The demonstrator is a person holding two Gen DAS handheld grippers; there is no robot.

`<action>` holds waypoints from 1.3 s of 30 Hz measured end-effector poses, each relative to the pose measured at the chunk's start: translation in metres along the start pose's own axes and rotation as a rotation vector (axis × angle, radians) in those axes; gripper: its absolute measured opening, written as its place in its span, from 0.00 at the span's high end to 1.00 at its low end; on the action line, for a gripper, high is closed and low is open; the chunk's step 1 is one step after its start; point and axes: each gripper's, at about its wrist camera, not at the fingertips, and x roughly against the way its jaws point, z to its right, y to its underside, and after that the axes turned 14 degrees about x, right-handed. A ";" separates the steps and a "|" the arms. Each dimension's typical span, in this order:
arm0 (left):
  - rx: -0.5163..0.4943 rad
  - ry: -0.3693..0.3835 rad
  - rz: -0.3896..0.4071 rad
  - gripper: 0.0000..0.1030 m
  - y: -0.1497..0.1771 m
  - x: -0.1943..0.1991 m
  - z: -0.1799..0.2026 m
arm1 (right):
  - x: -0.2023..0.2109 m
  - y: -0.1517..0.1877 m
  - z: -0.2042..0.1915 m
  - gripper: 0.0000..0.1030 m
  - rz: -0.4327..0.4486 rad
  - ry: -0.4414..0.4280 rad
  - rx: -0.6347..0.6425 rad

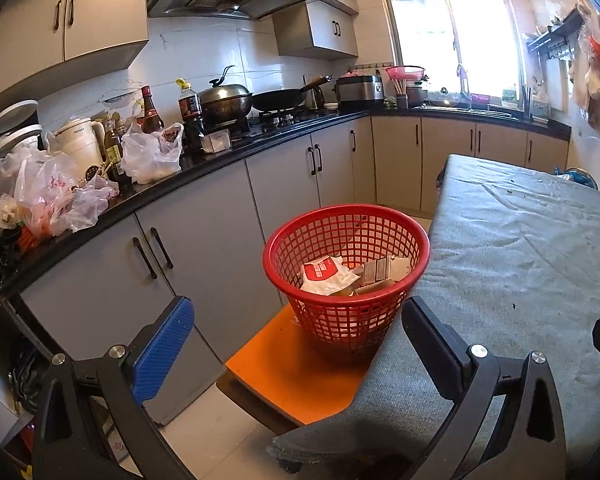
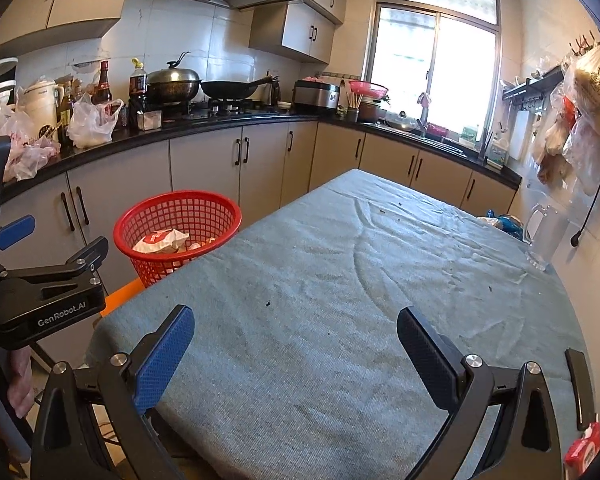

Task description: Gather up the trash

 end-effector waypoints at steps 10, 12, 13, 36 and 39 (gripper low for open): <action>0.007 -0.004 0.009 0.00 0.000 0.002 -0.002 | 0.001 0.000 -0.002 0.00 -0.003 -0.001 0.006; 0.004 -0.004 0.008 0.00 0.000 0.002 -0.001 | 0.000 0.000 -0.002 0.00 -0.004 0.000 0.006; 0.001 -0.005 0.008 0.00 0.000 0.002 0.000 | 0.000 0.000 -0.002 0.00 -0.005 -0.002 0.005; -0.029 -0.014 -0.018 0.00 0.003 -0.012 0.009 | -0.018 0.007 0.005 0.00 -0.049 -0.017 -0.014; -0.030 -0.013 -0.019 0.00 0.003 -0.013 0.010 | -0.019 0.008 0.006 0.00 -0.052 -0.015 -0.015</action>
